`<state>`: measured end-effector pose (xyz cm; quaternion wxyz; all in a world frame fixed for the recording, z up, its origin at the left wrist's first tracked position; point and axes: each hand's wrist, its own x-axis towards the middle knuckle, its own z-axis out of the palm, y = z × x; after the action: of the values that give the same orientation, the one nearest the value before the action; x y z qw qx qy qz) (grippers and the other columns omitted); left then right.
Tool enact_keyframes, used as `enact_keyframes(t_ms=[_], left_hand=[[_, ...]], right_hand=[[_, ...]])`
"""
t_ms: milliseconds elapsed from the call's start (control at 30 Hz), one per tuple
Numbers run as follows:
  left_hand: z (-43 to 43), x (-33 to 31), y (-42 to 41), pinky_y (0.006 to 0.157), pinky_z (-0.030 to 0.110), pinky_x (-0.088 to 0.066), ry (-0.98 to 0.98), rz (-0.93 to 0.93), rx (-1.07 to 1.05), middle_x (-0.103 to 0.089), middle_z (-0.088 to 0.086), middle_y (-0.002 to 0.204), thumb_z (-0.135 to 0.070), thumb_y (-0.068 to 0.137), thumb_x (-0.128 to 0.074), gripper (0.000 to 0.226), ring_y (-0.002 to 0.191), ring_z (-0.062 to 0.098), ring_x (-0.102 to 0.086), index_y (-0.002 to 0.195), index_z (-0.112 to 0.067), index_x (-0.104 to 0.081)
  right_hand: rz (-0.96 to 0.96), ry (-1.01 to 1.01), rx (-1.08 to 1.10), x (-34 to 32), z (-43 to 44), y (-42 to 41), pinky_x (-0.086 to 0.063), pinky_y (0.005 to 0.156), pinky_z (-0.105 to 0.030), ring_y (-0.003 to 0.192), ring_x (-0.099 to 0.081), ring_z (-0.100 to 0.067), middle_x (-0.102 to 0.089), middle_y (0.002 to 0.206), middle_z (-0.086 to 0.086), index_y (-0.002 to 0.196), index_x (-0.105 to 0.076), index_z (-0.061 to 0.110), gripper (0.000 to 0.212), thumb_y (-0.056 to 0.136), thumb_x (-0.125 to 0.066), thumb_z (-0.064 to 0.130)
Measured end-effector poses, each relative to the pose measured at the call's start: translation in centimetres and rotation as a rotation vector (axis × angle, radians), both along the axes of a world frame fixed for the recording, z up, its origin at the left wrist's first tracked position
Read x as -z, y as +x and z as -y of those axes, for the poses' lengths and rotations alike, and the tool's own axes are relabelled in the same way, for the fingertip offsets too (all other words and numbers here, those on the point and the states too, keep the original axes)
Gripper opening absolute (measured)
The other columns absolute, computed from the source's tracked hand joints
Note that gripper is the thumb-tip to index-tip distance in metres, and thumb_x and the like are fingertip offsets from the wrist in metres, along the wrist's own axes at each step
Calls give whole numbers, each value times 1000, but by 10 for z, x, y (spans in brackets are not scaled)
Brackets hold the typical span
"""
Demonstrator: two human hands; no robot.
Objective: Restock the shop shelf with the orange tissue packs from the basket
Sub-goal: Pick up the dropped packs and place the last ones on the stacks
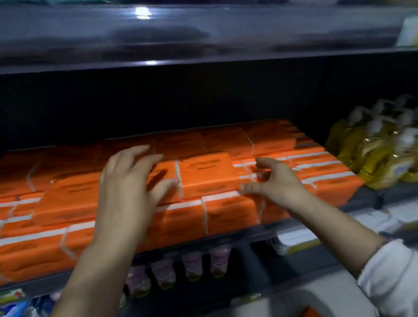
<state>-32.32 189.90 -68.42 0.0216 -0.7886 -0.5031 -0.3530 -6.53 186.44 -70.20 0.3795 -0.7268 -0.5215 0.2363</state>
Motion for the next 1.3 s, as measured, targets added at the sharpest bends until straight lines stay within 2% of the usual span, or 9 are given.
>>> enact_keyframes(t_ms=[167, 267, 333, 433, 533, 767, 1033, 1133, 1300], left_hand=[[31, 10, 100, 84, 35, -44, 21, -102, 419, -61, -2, 101, -50, 81, -53, 42, 94, 23, -54, 106, -21, -69], [47, 32, 156, 77, 37, -50, 4, -241, 556, -59, -1, 96, -41, 81, -61, 35, 88, 26, -58, 109, -21, -65], [57, 45, 188, 71, 39, -51, -17, -301, 632, -58, 1, 95, -34, 80, -68, 34, 86, 29, -57, 110, -20, -62], [73, 66, 231, 66, 37, -52, -77, -359, 752, -60, 2, 93, -40, 81, -53, 36, 84, 27, -57, 109, -21, -63], [89, 98, 268, 69, 38, -54, -162, -428, 837, -64, 5, 97, -31, 77, -69, 33, 86, 29, -61, 106, -15, -69], [119, 188, 328, 97, 28, -38, -488, -608, 888, -45, -3, 134, -37, 96, -48, 45, 122, 15, -41, 139, -22, -43], [144, 279, 350, 98, 33, -40, -720, -588, 811, -57, 4, 124, -60, 78, -39, 66, 117, 26, -50, 123, -17, -60], [151, 301, 350, 97, 28, -38, -842, -607, 777, -56, 0, 123, -58, 81, -47, 58, 115, 22, -52, 122, -18, -60], [155, 327, 351, 83, 12, -31, -1010, -523, 722, -60, 3, 117, -42, 84, -62, 41, 104, 16, -56, 115, -16, -64]], right_hand=[[102, 19, 153, 5, 56, 77, -39, 92, -23, 112, -54, -21, -54, 129, -9, 133, -49, 9, 73, 68, -82, 22], [220, -19, 211, 19, 100, 125, -36, 81, -17, 104, -54, -17, -55, 128, -8, 135, -46, 11, 69, 74, -77, 22], [311, -73, 232, 30, 131, 156, -37, 81, -20, 105, -54, -18, -54, 127, -7, 138, -42, 13, 68, 79, -73, 26], [357, -171, 291, 52, 177, 199, -41, 88, -29, 107, -54, -22, -53, 126, -7, 139, -40, 14, 63, 84, -67, 28], [352, -252, 356, 82, 216, 235, -42, 90, -32, 108, -55, -25, -54, 126, -10, 138, -42, 11, 61, 84, -66, 29], [167, -467, 453, 187, 283, 279, -44, 93, -35, 108, -55, -28, -56, 123, -12, 135, -44, 10, 58, 85, -66, 29], [-101, -667, 545, 294, 319, 279, -41, 96, -32, 114, -54, -27, -55, 128, -15, 137, -42, 6, 66, 83, -67, 35], [-63, -781, 520, 327, 324, 269, -40, 100, -35, 120, -49, -28, -49, 132, -14, 139, -39, 8, 73, 81, -67, 44], [275, -950, 424, 368, 314, 238, -41, 91, -37, 112, -44, -26, -45, 124, -9, 127, -40, 12, 75, 77, -52, 67]])
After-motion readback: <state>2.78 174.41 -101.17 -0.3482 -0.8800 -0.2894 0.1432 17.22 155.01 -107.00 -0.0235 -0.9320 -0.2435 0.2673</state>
